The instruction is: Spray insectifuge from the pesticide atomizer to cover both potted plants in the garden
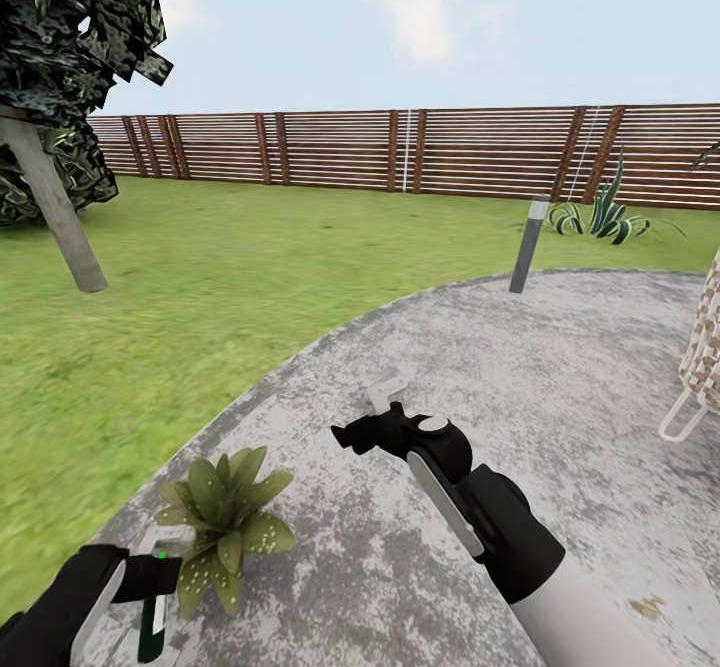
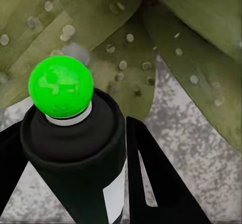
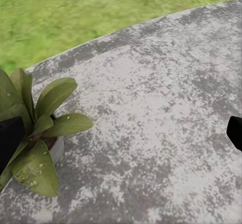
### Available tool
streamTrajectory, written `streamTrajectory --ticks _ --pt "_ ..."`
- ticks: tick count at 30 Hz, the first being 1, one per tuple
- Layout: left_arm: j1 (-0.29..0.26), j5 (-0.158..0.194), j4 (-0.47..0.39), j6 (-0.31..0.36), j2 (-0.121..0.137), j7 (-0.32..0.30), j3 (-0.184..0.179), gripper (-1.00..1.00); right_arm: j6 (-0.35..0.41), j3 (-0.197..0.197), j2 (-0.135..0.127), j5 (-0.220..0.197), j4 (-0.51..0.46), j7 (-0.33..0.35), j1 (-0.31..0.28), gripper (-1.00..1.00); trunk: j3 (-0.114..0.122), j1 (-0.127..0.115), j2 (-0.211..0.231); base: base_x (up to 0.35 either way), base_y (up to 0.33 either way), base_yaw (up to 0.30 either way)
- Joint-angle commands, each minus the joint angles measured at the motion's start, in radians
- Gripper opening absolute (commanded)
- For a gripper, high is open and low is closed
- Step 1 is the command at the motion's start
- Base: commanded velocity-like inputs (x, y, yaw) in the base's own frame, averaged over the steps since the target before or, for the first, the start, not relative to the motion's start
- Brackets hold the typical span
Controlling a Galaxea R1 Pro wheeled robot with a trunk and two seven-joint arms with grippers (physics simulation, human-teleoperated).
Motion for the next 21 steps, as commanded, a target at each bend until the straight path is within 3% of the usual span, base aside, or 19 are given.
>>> streamTrajectory --ticks 1,7,15,21 --pt "-0.001 0.000 0.000 0.005 0.000 0.000 0.000 -1.00 0.000 0.000 0.000 0.000 0.000 0.000 0.000 1.00 0.000 0.000 0.000 0.000 0.000 0.000" --pt "-0.002 -0.002 -0.010 0.011 0.006 -0.068 -0.001 -1.00 0.001 0.000 0.000 0.000 0.001 0.000 0.000 1.00 0.000 0.000 0.000 0.000 0.000 0.000" --pt "0.007 -0.002 -0.066 0.014 0.019 -0.072 0.001 -1.00 0.001 0.000 0.000 0.000 0.004 0.000 0.000 1.00 0.000 0.000 0.000 0.000 0.000 0.000" --pt "0.010 0.000 0.029 0.010 0.018 -0.064 0.002 -1.00 0.001 0.000 0.000 0.000 0.003 0.000 0.000 1.00 0.000 0.000 0.000 0.000 0.000 0.000"
